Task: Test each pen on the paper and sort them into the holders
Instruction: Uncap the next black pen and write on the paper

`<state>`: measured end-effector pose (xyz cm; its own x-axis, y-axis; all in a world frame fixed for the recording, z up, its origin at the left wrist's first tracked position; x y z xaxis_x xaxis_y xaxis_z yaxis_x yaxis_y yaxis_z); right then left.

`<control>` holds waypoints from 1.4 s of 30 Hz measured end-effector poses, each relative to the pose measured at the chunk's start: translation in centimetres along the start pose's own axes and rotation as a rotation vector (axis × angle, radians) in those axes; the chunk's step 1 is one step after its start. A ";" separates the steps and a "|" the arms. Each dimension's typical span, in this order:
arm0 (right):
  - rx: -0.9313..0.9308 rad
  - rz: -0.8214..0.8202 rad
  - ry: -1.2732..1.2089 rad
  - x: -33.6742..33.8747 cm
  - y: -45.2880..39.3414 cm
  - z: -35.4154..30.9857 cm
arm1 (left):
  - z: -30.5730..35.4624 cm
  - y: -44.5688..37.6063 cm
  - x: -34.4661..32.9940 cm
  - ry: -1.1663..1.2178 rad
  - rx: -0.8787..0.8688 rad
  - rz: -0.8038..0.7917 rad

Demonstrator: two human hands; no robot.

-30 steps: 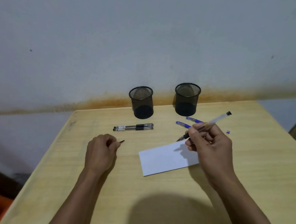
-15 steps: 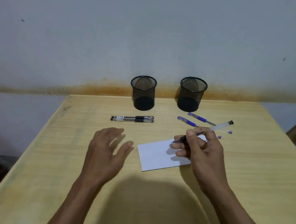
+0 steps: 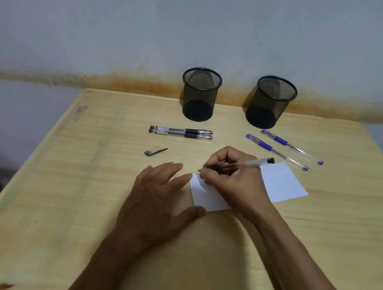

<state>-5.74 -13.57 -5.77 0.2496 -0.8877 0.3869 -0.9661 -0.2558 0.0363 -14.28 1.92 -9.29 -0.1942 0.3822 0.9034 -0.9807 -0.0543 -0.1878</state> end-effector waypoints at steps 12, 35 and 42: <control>0.117 0.034 0.118 -1.4 -1.2 1.4 | -0.4 0.1 0.1 0.059 -0.015 0.075; 0.217 0.056 0.138 -1.8 -1.2 1.8 | -0.2 0.3 0.1 0.086 0.016 0.076; 0.221 0.062 0.130 -1.8 -1.3 2.0 | -0.2 0.3 0.2 0.083 0.020 0.056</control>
<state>-4.80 -12.43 -8.34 0.1663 -0.8511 0.4980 -0.9377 -0.2928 -0.1873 -14.60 2.20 -9.30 -0.2473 0.4529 0.8566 -0.9687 -0.0960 -0.2289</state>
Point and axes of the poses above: each hand's wrist, its own y-axis away from the middle knuckle, its own x-axis out of the back of the hand, z = x × y, the point moved 4 cm from there along -y, towards the middle knuckle, and after that the axes turned 3 degrees about z, right-handed, at the moved point
